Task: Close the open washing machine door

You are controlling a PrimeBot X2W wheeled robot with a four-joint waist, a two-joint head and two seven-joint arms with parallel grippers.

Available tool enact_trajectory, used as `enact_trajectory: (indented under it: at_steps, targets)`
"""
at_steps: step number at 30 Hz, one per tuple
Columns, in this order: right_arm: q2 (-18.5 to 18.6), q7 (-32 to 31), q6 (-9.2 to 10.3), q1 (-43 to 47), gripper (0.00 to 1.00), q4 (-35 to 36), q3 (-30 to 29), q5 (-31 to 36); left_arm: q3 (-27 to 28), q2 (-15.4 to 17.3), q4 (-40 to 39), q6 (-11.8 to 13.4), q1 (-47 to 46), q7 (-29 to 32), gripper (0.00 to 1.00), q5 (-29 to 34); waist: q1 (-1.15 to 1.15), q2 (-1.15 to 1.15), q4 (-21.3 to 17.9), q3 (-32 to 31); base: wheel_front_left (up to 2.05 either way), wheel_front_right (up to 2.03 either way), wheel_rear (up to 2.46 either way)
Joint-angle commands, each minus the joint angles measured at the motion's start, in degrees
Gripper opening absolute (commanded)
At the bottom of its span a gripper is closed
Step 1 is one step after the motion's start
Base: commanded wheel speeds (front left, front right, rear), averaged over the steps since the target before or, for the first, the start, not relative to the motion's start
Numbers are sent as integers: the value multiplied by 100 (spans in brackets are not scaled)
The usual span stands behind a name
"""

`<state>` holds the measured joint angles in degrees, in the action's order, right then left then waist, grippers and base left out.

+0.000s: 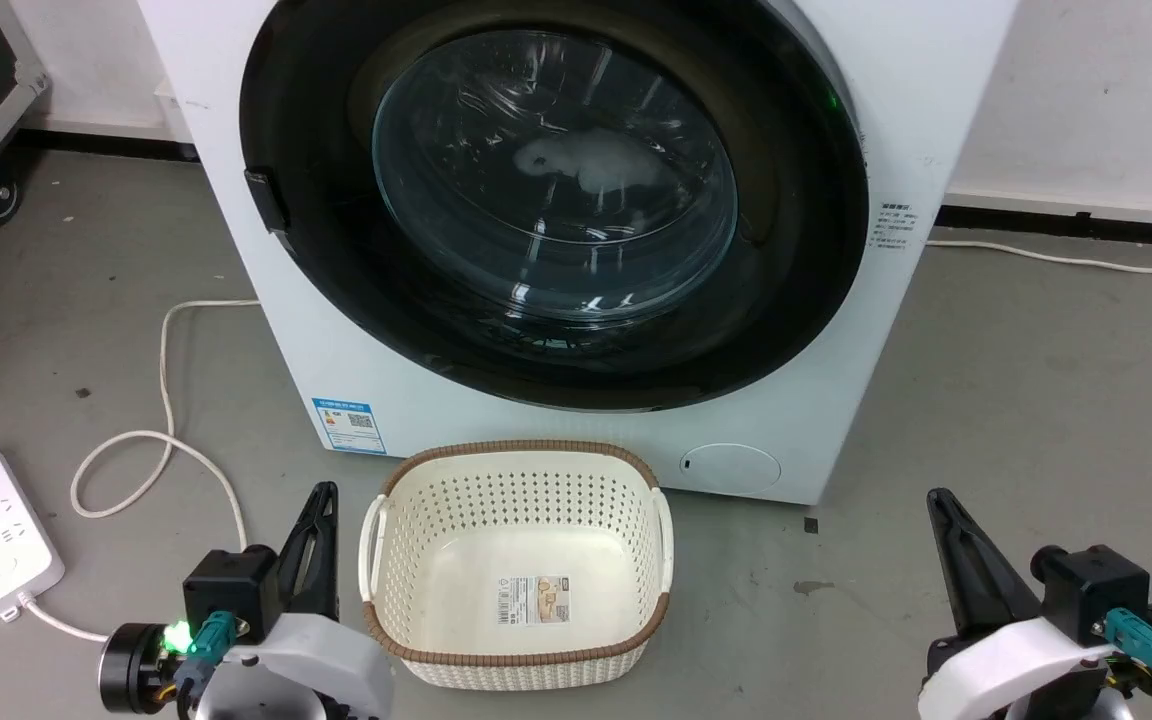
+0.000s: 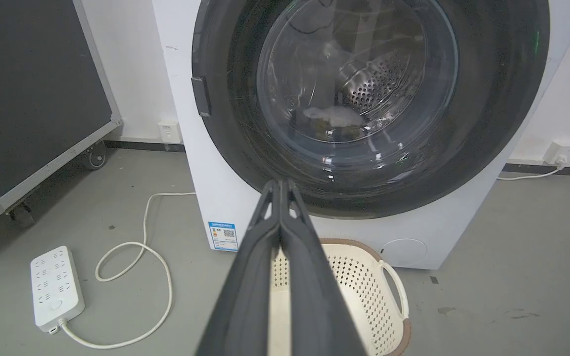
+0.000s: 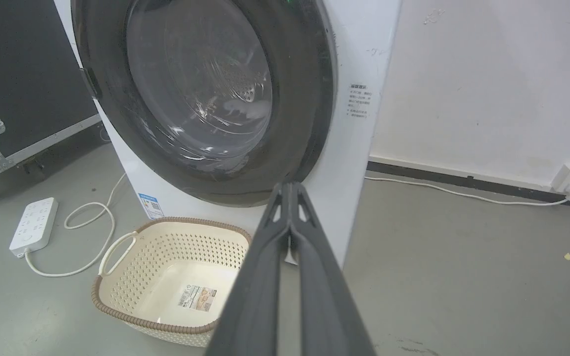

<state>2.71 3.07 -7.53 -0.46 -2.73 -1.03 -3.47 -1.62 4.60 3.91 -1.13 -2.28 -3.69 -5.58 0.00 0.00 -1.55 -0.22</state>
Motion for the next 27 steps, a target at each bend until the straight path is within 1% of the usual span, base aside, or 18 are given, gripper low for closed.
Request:
enact_trajectory:
  at_steps: [1,27]
  targets:
    - [12,-32,3,32,0,60,19,64,23,-20,-64,34,85,37,0,94,0,0,9,1,0,0,0]
    - [15,-215,4,41,0,202,75,252,116,-121,-281,86,180,257,0,402,0,0,106,15,0,0,0]
